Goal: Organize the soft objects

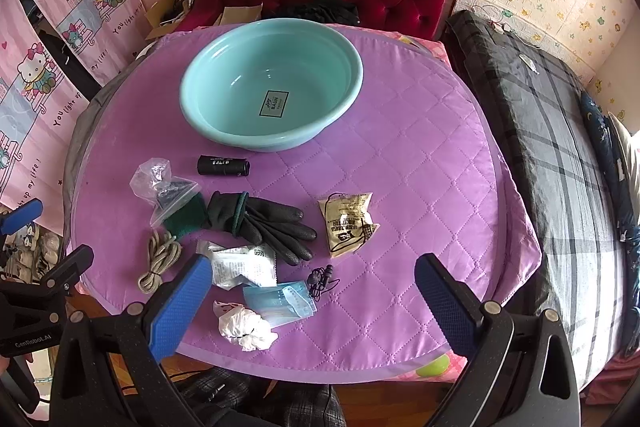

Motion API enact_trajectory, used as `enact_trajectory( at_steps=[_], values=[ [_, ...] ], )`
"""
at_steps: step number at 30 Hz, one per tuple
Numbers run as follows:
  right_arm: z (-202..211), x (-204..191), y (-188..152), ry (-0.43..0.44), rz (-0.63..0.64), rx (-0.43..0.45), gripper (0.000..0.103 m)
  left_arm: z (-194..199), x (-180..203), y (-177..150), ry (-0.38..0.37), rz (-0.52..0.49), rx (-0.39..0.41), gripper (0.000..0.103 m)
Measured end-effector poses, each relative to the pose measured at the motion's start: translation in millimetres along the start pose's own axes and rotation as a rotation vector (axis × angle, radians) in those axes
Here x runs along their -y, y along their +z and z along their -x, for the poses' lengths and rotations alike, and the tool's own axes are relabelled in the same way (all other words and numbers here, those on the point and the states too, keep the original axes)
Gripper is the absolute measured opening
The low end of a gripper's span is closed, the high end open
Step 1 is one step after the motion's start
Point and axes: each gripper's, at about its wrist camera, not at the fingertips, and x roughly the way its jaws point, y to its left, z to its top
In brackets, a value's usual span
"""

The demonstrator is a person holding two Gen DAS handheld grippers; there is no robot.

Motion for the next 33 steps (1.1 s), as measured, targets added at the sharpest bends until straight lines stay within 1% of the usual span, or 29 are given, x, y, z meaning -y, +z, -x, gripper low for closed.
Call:
enact_trajectory(
  at_steps=[12, 14, 18, 22, 26, 33],
  values=[
    [-3, 13, 3, 0.003, -0.012, 0.0, 0.103, -6, -2, 0, -0.008, 0.008, -0.005, 0.103],
    [-3, 17, 4, 0.012, -0.027, 0.002, 0.103, -5, -3, 1, -0.023, 0.007, 0.001, 0.103],
    [-5, 23, 7, 0.005, -0.034, 0.0, 0.103, -6, -3, 0, -0.057, 0.014, 0.005, 0.103],
    [-12, 28, 8, 0.003, -0.041, -0.004, 0.103, -12, -5, -3, -0.042, 0.011, 0.0, 0.103],
    [-31, 31, 6, -0.012, -0.03, -0.029, 0.103, -21, -7, -9, -0.025, 0.009, 0.007, 0.103],
    [-83, 37, -5, -0.016, 0.009, -0.066, 0.103, -49, -10, -28, -0.018, 0.0, -0.01, 0.103]
  ],
)
